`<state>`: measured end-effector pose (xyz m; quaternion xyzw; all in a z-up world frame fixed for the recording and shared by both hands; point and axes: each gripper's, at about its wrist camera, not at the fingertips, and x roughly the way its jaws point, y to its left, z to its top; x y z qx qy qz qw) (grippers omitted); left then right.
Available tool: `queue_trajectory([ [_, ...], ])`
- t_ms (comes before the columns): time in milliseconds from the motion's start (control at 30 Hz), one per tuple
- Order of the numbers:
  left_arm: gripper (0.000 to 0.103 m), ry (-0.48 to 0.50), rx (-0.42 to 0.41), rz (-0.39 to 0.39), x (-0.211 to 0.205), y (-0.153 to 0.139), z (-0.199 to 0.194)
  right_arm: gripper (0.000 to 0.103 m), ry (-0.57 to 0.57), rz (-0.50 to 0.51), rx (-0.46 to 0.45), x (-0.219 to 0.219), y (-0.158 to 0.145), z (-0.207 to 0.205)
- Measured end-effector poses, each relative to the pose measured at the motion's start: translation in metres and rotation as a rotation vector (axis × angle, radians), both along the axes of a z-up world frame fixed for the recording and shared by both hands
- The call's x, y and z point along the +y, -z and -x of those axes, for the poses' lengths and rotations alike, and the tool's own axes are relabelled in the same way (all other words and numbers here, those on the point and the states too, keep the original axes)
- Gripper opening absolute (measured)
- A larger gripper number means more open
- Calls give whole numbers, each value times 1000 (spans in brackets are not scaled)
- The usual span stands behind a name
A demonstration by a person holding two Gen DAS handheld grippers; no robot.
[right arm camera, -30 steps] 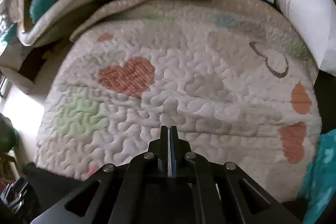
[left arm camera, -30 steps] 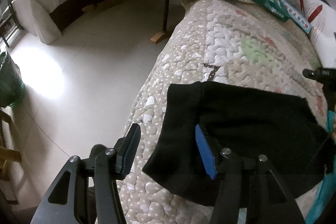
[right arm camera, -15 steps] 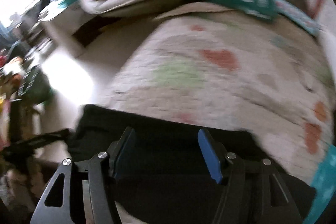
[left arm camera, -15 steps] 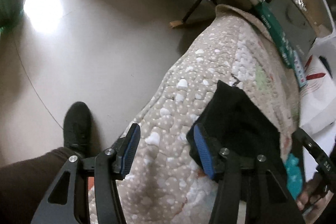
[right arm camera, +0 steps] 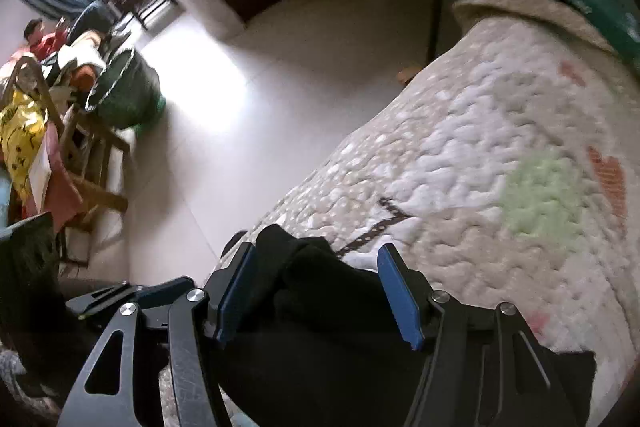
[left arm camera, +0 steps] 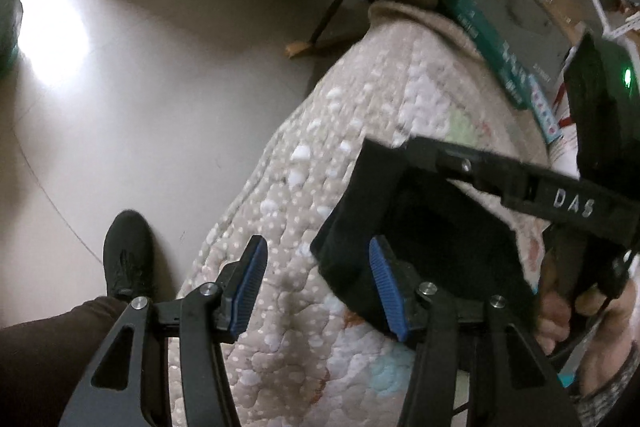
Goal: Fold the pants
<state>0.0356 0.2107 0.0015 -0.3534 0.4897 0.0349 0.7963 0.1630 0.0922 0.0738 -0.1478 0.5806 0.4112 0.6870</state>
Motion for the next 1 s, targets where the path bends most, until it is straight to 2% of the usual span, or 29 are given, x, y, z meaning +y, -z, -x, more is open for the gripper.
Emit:
queue_trajectory([
  [167, 52, 7, 2, -31, -6, 6, -7, 68, -39, 17, 31, 16, 23, 2],
  [367, 53, 5, 0, -37, -8, 10, -8, 67, -91, 26, 11, 37, 34, 8],
  [400, 54, 2, 1, -32, -7, 11, -8, 64, -101, 29, 3, 39, 34, 10],
  [433, 56, -2, 3, -25, -7, 12, -9, 49, -106, 31, -2, 41, 35, 11],
  [533, 57, -2, 8, -1, -6, 15, -9, 25, -117, 47, -23, 42, 34, 14],
  [600, 57, 1, 3, 12, -5, 14, -8, 20, -110, 29, -15, 38, 29, 13],
  [733, 57, -23, -44, 66, 3, 6, 2, 18, -86, -15, -5, 29, 17, 12],
  [833, 61, -17, -78, 57, 3, 1, 3, 18, -74, -32, -8, 25, 8, 12],
  [900, 64, 14, -80, 54, -4, 2, -1, 18, -73, -33, -9, 25, 5, 13],
  [1000, 64, 124, -57, 13, -25, 5, -16, 18, -75, -36, -10, 22, 1, 13],
])
